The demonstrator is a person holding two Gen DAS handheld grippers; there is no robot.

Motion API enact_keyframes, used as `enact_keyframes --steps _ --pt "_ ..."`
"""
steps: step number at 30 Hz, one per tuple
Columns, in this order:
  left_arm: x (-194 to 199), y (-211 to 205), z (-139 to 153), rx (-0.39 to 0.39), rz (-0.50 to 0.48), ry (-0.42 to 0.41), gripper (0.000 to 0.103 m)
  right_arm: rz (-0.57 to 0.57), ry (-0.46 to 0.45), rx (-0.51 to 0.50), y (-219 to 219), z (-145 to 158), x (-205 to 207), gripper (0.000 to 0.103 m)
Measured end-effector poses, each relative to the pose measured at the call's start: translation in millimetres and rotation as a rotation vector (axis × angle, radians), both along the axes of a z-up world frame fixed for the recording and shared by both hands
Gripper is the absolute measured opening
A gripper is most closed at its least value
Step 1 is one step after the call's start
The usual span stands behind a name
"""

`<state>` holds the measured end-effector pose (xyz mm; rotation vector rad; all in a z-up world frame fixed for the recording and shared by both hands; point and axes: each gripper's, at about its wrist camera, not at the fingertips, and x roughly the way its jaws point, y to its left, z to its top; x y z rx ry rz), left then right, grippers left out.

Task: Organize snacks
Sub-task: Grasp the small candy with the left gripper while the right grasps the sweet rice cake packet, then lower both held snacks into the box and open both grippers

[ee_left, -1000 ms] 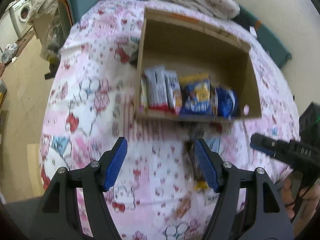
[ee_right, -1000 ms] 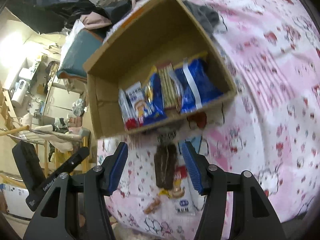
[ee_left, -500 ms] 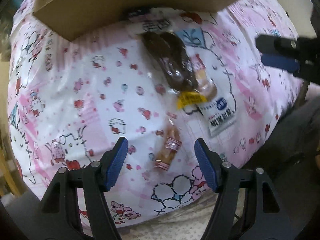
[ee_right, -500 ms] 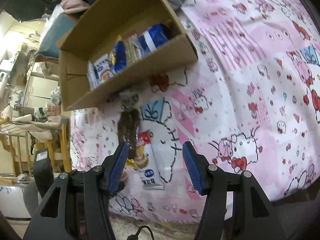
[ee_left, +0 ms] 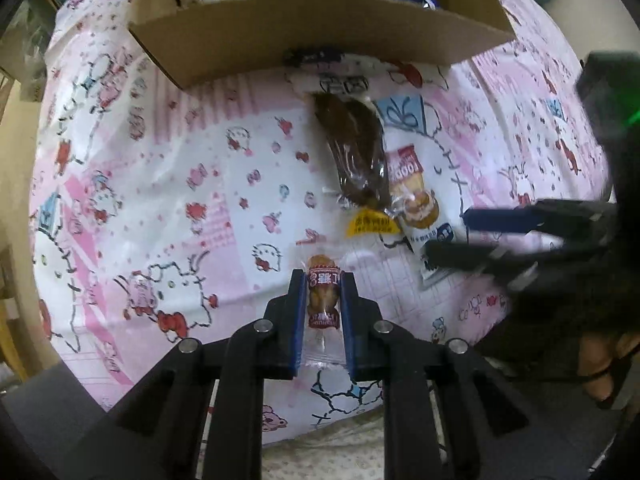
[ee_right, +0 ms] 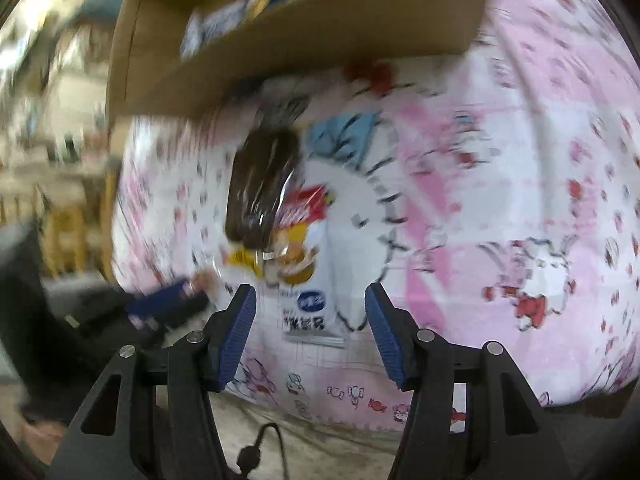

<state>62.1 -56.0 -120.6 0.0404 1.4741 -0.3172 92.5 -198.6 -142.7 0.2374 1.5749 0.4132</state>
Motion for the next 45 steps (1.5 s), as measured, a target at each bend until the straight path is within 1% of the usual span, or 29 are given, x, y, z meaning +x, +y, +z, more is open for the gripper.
enact_keyframes --steps 3,5,7,10,11,12,13,14,15,19,22,23,24,25,26,28,29,33,36,40,45 --pt "2 9 4 -0.018 0.027 -0.001 0.013 0.089 -0.024 -0.101 23 -8 -3 0.06" --pt "8 19 7 -0.023 0.03 0.0 0.013 0.121 -0.041 -0.151 32 -12 -3 0.06" --pt "8 22 9 -0.025 0.027 -0.002 0.013 0.124 -0.055 -0.175 34 -14 -4 0.06" --pt "6 24 11 -0.025 0.023 -0.001 0.013 0.129 -0.067 -0.181 34 -14 -6 0.059" --pt "5 21 11 -0.025 0.022 -0.001 0.013 0.143 -0.076 -0.197 34 -13 -7 0.051" --pt "5 20 12 -0.029 0.022 -0.002 0.013 0.166 -0.092 -0.232 37 -12 -10 0.037" --pt "5 17 12 -0.031 0.019 -0.003 0.013 0.178 -0.088 -0.231 37 -11 -14 0.033" --pt "5 15 13 -0.031 0.012 -0.004 0.013 0.173 -0.056 -0.194 34 -12 -15 0.033" --pt "5 13 12 -0.028 0.004 -0.005 0.013 0.158 -0.045 -0.176 30 -12 -17 0.033" --pt "4 6 8 -0.011 -0.006 -0.003 0.013 0.126 -0.038 -0.173 17 -6 -24 0.033" --pt "4 10 7 -0.007 0.013 -0.001 0.013 0.078 -0.041 -0.171 1 -1 -25 0.033" --pt "4 13 8 -0.024 0.03 0.011 0.013 0.058 -0.041 -0.154 -4 4 -23 0.033" --pt "2 16 7 -0.073 0.059 0.05 0.013 0.039 -0.044 -0.128 -9 9 -22 0.033" --pt "0 17 8 -0.09 0.06 0.062 0.013 0.014 -0.052 -0.08 -14 17 -22 0.033" --pt "-2 17 11 -0.088 0.057 0.048 0.013 0.005 -0.059 -0.059 -18 22 -23 0.033" --pt "-4 16 20 -0.042 0.056 -0.018 0.013 -0.016 -0.089 -0.021 -25 34 -26 0.033" --pt "-3 16 24 -0.031 0.058 -0.041 0.013 -0.028 -0.097 0.004 -29 38 -27 0.033" --pt "7 27 39 -0.021 0.118 -0.102 0.013 -0.066 -0.145 0.088 -39 57 -27 0.033" --pt "17 37 50 -0.003 0.175 -0.15 0.013 -0.065 -0.203 0.101 -40 72 -24 0.033" --pt "32 54 64 -0.013 0.247 -0.197 0.013 -0.094 -0.274 0.131 -43 89 -14 0.033" --pt "48 67 81 0.0 0.295 -0.259 0.013 -0.143 -0.352 0.184 -39 105 5 0.033"
